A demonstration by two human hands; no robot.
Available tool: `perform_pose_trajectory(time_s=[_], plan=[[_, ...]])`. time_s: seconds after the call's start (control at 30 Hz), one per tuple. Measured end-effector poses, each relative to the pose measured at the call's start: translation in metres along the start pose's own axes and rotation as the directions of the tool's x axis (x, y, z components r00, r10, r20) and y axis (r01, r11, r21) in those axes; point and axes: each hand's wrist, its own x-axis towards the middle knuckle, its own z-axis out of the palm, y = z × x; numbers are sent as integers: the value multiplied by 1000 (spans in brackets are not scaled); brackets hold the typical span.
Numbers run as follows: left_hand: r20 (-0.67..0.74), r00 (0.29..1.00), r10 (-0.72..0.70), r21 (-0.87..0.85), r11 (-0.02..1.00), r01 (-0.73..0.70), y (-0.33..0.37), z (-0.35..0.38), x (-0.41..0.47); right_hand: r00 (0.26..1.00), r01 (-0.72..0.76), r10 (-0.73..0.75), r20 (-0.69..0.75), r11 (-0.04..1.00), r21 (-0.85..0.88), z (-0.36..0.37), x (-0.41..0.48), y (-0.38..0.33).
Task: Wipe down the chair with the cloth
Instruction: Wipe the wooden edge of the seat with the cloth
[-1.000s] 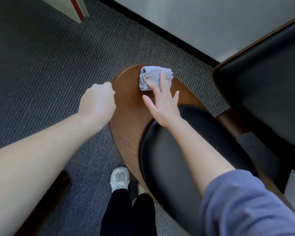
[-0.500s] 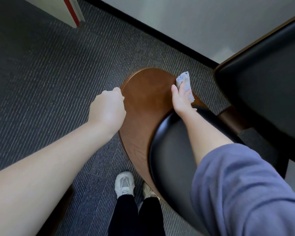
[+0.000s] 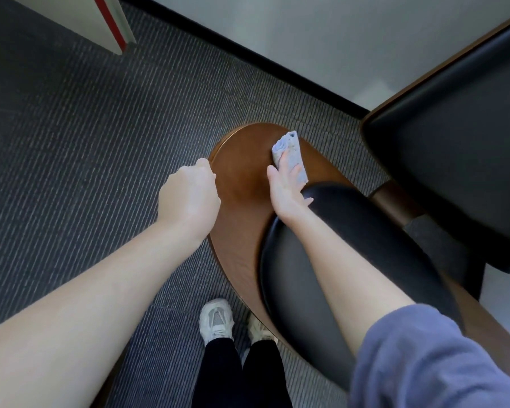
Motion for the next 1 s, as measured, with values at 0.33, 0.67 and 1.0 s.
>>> perform_pose_trajectory(time_s=[0.33,0.67,1.0], plan=[[3,999,-47,-44,998,47,-2,-2,2,968,232,-222,119,969,-79,35,-70,23],[26,1000,3,-94,996,-1,-14,2,11,951,307,-300,80,947,-98,37,-67,19],[-28,1000,-5,-320,947,-5,-36,23,-24,806,588,-532,259,670,-453,60,-103,86]])
